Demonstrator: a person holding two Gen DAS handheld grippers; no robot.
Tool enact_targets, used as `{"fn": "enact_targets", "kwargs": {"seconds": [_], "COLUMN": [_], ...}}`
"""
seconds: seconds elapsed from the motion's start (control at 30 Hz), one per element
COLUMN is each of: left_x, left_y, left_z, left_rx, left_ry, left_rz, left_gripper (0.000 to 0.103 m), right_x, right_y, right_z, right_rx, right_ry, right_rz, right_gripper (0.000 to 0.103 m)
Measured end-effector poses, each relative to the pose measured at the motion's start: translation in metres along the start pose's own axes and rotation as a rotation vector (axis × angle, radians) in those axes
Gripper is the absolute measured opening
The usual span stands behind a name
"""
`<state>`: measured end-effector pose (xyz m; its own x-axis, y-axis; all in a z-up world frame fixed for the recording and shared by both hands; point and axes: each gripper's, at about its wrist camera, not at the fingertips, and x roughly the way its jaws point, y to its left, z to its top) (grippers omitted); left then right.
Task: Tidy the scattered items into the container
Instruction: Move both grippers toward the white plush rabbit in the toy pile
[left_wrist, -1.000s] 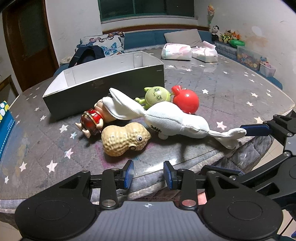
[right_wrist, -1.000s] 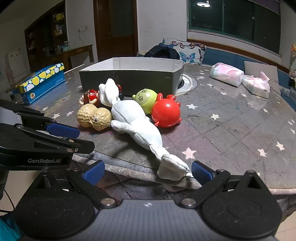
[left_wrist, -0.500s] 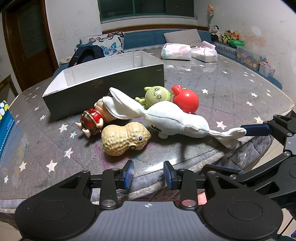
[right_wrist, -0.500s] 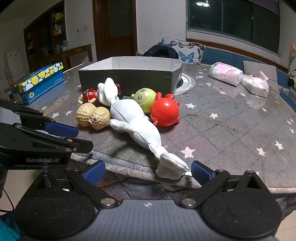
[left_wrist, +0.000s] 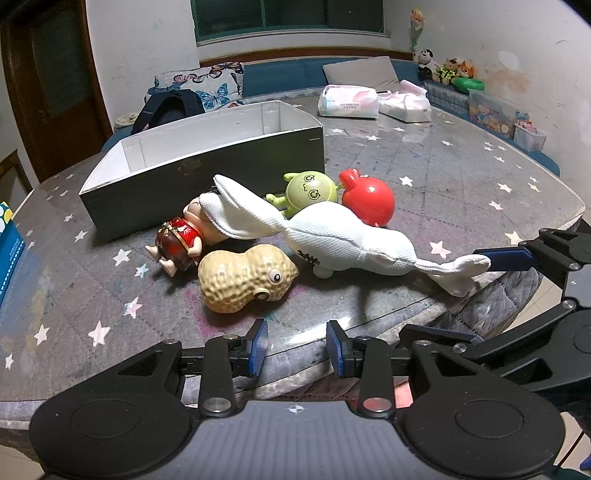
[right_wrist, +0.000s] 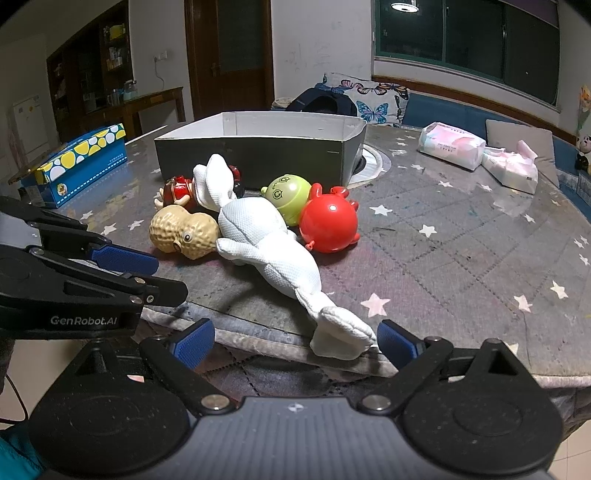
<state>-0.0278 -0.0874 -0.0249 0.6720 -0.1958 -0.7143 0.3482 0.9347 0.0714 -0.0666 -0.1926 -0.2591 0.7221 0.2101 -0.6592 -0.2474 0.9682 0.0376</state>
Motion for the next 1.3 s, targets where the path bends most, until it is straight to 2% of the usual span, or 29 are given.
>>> {"fn": "enact_targets", "kwargs": {"seconds": [1.3], "left_x": [0.017], "left_y": [0.013], "left_z": [0.018], "left_rx": [-0.013], "left_ry": [0.03], "left_rz": [-0.036], "left_gripper": [0.037], "right_x": [0.02], "right_y": [-0.008], "right_z": [0.016], "right_rx": [0.009], "right_ry": [0.021], "right_rz": [0.019], "right_gripper": [0.091]}}
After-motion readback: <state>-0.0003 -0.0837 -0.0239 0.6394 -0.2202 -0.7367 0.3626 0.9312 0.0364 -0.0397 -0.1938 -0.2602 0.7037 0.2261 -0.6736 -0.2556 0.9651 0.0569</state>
